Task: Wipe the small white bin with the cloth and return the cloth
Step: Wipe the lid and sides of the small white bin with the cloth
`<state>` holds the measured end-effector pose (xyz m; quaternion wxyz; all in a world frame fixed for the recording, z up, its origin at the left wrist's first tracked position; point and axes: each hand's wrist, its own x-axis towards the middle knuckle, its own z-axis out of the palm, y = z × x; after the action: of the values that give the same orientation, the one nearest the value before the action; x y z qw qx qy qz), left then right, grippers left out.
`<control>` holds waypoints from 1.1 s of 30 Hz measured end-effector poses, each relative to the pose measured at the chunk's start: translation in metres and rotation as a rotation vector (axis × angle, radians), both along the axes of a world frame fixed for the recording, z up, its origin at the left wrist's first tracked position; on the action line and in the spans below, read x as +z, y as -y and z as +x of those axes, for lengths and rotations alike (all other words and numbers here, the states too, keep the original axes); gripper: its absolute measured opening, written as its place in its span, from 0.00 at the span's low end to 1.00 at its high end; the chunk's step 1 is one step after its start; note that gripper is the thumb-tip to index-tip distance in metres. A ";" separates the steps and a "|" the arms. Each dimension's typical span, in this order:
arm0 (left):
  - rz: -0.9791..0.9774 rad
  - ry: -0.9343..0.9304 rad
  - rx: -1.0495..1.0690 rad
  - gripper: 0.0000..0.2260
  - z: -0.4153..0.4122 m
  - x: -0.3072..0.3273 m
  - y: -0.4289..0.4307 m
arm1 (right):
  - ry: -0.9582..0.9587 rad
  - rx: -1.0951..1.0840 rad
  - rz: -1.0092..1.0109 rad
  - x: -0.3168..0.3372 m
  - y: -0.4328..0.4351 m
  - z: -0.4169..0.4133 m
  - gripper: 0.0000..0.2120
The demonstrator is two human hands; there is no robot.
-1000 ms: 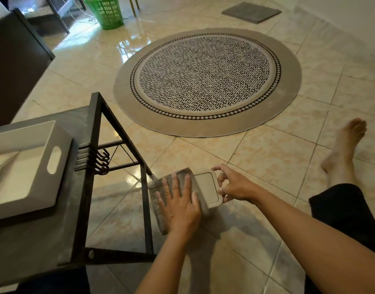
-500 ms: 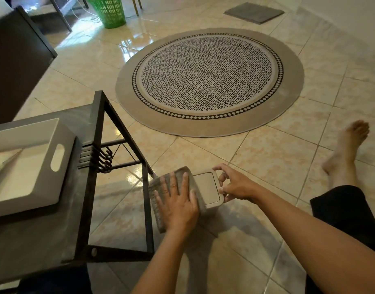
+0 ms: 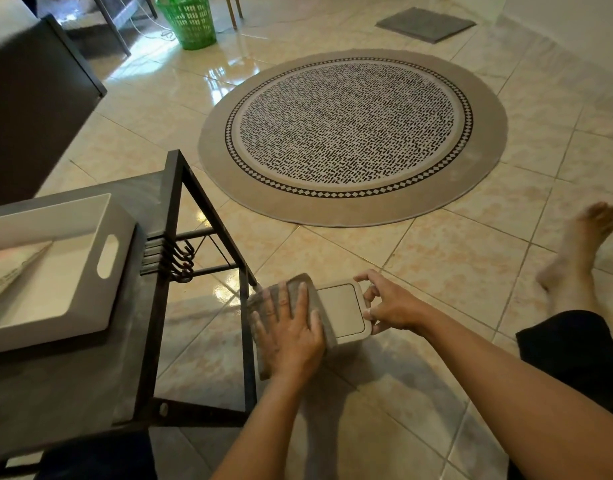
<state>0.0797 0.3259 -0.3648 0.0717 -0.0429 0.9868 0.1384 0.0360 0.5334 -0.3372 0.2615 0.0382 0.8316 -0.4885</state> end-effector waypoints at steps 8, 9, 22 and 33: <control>-0.029 -0.025 -0.259 0.27 0.007 -0.004 -0.059 | 0.018 0.033 -0.014 0.005 0.001 -0.001 0.28; -0.041 -0.019 -0.281 0.27 0.001 -0.004 -0.058 | 0.018 0.036 -0.014 0.006 0.002 -0.001 0.27; -0.001 -0.031 -0.271 0.27 0.001 0.002 -0.051 | 0.026 0.033 0.005 0.002 0.001 -0.003 0.29; 0.024 -0.033 -0.085 0.28 0.022 -0.006 -0.043 | 0.025 0.036 0.009 0.002 0.005 -0.003 0.29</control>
<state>0.1018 0.3686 -0.3712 0.0617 0.0023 0.9871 0.1478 0.0335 0.5280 -0.3353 0.2804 0.0302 0.8310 -0.4794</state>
